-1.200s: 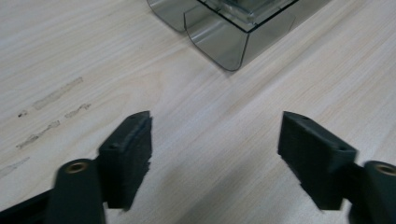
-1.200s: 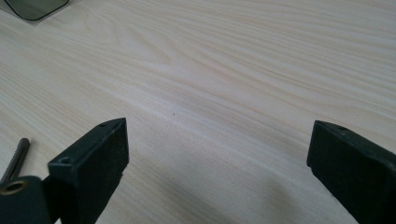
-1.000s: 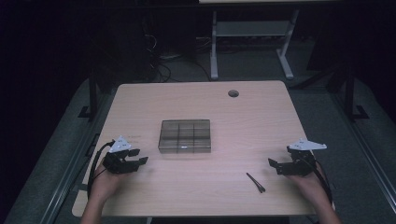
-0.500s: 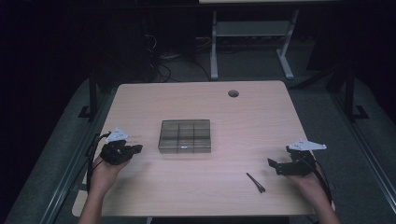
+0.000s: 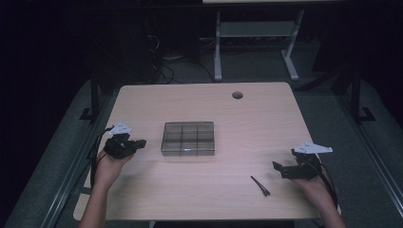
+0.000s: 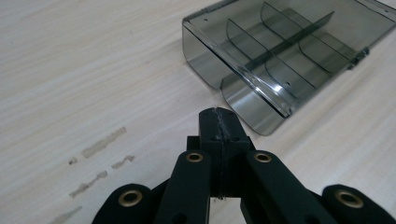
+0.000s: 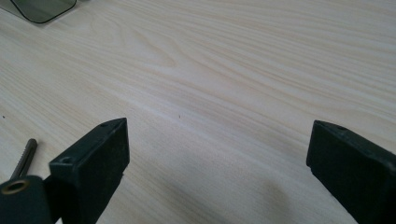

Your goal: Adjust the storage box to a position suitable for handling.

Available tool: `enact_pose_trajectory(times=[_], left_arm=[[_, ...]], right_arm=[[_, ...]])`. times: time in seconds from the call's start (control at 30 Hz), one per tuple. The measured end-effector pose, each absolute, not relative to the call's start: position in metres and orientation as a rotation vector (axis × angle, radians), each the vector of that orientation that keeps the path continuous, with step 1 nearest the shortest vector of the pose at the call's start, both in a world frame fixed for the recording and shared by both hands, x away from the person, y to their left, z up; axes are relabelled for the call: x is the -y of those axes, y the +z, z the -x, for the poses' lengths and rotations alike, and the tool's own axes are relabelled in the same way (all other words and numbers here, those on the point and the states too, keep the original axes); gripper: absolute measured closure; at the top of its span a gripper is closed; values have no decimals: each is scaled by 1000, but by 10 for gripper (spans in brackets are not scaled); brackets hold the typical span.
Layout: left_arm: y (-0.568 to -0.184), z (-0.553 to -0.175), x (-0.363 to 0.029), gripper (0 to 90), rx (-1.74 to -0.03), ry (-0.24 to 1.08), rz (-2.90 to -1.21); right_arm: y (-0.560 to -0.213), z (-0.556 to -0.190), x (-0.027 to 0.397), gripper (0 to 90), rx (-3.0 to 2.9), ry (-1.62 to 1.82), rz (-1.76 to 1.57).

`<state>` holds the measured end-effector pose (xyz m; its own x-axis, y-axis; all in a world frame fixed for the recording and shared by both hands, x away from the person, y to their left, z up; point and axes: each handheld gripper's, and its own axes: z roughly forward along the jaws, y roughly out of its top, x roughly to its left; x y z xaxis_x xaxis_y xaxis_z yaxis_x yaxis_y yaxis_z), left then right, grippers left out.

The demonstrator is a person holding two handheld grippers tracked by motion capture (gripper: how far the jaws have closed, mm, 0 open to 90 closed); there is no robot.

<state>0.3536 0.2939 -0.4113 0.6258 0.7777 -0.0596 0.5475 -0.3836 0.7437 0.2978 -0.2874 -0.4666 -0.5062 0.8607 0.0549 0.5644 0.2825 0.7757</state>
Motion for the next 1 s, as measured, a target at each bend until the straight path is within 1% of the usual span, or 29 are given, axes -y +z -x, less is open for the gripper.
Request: enact_pose_trajectory(times=[0.27,0.33,0.5,0.6,1.0], left_arm=[[-414,-370,-290,899,-1043,379,-2057],[-415,-377,-287,899,-1034,391,-2072],[-416,-385,-285,899,-1035,405,-2017],[-421,-391,-285,899,-1030,410,-2054],[-433,-402,-274,900,-1034,394,-2056]], right_arm=[[-467,-298,289,59,-2174,1093,-1295],[-467,-298,289,59,-2175,1094,-1292],[-467,-297,289,59,-2176,1099,-1289],[-467,-297,290,61,-2175,1103,-1279],[-466,-294,290,61,-2173,1085,-1270]])
